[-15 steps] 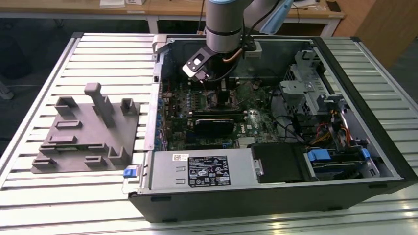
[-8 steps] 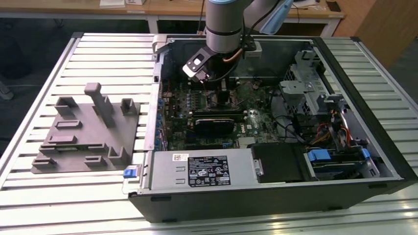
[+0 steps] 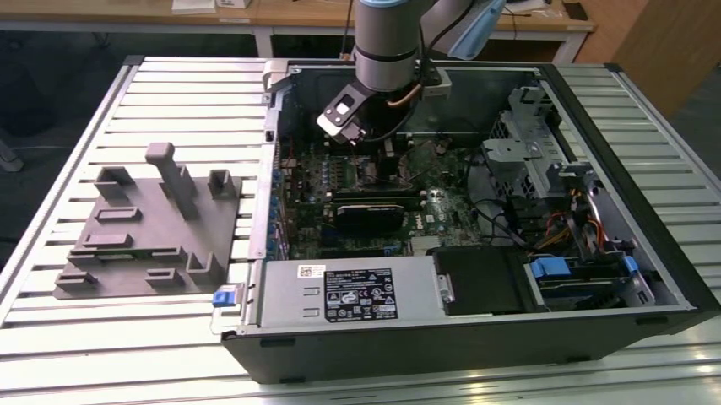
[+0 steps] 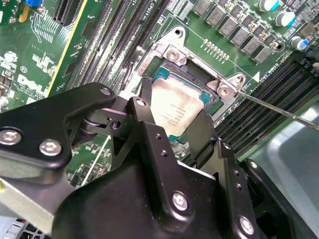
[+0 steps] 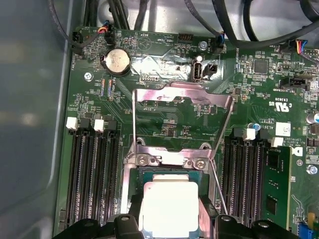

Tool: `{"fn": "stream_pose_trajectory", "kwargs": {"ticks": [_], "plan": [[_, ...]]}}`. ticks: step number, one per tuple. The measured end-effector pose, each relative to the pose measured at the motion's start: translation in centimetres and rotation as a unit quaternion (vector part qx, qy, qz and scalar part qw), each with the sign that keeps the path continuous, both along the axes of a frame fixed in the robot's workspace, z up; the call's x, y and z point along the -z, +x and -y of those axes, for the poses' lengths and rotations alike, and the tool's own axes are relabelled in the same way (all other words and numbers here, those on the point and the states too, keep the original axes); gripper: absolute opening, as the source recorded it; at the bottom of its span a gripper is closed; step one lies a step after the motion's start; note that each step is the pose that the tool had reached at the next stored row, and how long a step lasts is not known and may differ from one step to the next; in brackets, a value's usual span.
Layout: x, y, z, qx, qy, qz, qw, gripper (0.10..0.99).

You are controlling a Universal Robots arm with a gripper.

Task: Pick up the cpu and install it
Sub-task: 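Place the cpu into insertion slot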

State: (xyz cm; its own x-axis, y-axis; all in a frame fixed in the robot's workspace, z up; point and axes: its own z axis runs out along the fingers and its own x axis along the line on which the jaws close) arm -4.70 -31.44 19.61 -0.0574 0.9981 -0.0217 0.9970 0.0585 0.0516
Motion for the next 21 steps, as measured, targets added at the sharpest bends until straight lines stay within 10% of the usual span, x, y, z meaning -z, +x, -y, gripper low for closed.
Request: {"fn": "stream_pose_trajectory", "kwargs": {"ticks": [21], "plan": [[0.09,-0.01,0.00,0.023,0.0041,0.0000,0.9997,0.529]]}}
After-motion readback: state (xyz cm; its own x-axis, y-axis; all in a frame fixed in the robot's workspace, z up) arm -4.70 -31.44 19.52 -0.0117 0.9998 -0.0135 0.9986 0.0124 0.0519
